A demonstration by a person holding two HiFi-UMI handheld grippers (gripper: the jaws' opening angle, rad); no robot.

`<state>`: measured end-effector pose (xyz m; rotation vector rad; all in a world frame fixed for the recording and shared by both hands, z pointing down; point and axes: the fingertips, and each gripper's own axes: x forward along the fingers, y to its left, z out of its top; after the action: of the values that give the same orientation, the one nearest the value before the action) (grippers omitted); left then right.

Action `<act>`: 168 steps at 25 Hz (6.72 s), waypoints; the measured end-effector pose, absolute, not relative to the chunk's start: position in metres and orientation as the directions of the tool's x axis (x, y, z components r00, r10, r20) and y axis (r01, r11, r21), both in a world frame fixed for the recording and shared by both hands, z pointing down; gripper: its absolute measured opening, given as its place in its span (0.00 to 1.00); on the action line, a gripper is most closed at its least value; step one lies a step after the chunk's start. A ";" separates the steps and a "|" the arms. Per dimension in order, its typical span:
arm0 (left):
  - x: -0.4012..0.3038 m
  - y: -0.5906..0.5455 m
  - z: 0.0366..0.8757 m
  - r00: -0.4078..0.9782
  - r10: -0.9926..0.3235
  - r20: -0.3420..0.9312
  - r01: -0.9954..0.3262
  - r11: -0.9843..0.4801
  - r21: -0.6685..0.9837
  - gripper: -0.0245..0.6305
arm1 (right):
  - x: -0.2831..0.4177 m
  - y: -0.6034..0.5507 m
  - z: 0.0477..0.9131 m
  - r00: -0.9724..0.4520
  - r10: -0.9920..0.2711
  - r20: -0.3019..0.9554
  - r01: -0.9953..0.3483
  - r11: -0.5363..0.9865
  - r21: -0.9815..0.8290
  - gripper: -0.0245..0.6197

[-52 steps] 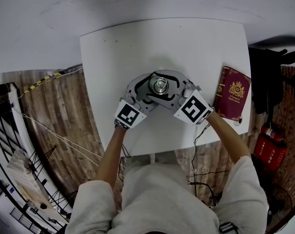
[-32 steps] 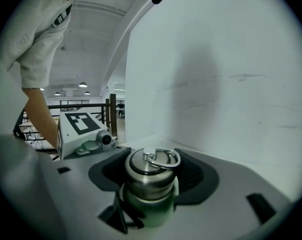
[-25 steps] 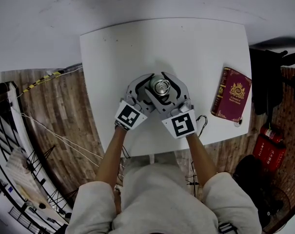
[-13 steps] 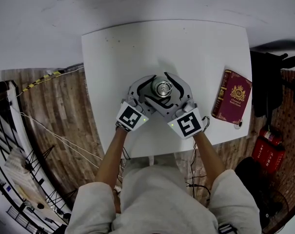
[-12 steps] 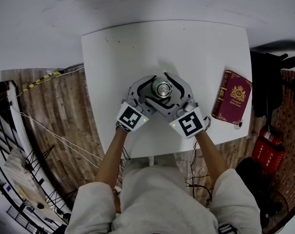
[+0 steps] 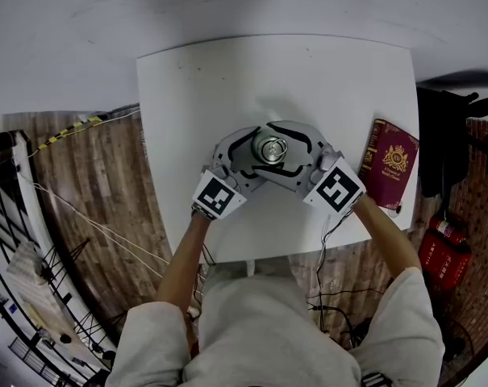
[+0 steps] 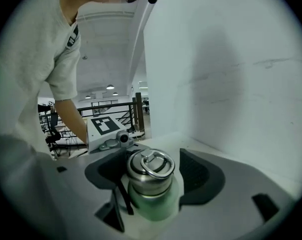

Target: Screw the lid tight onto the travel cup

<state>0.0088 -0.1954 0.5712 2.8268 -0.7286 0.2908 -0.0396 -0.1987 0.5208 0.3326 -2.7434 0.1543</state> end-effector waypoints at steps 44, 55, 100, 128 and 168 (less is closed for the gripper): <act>0.009 -0.196 0.571 0.859 -0.458 0.230 -0.496 -0.856 0.147 0.56 | -0.030 -0.217 0.515 -0.649 -0.730 0.214 -0.756 0.649 -0.081 0.44; 0.010 -0.197 0.570 0.862 -0.455 0.225 -0.491 -0.859 0.146 0.56 | -0.037 -0.207 0.512 -0.859 -0.435 0.270 -0.464 0.884 -0.052 0.57; 0.010 -0.196 0.570 0.858 -0.455 0.238 -0.494 -0.859 0.137 0.56 | -0.032 -0.216 0.516 -0.688 -0.692 0.219 -0.714 0.700 -0.031 0.44; -0.048 -0.164 0.562 0.793 -0.539 0.283 -0.596 -0.783 0.177 0.56 | 0.007 -0.184 0.520 -0.687 -0.659 0.307 -0.703 0.709 -0.051 0.49; -0.148 -0.153 0.436 0.503 -0.818 0.278 -0.861 -0.503 0.079 0.05 | 0.095 -0.179 0.427 -0.475 -0.825 0.306 -0.869 0.494 -0.017 0.04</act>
<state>-0.1483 -0.1532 0.4365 2.5381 -1.4379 0.3027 0.0952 -0.1792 0.4270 1.4403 -2.4835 0.2481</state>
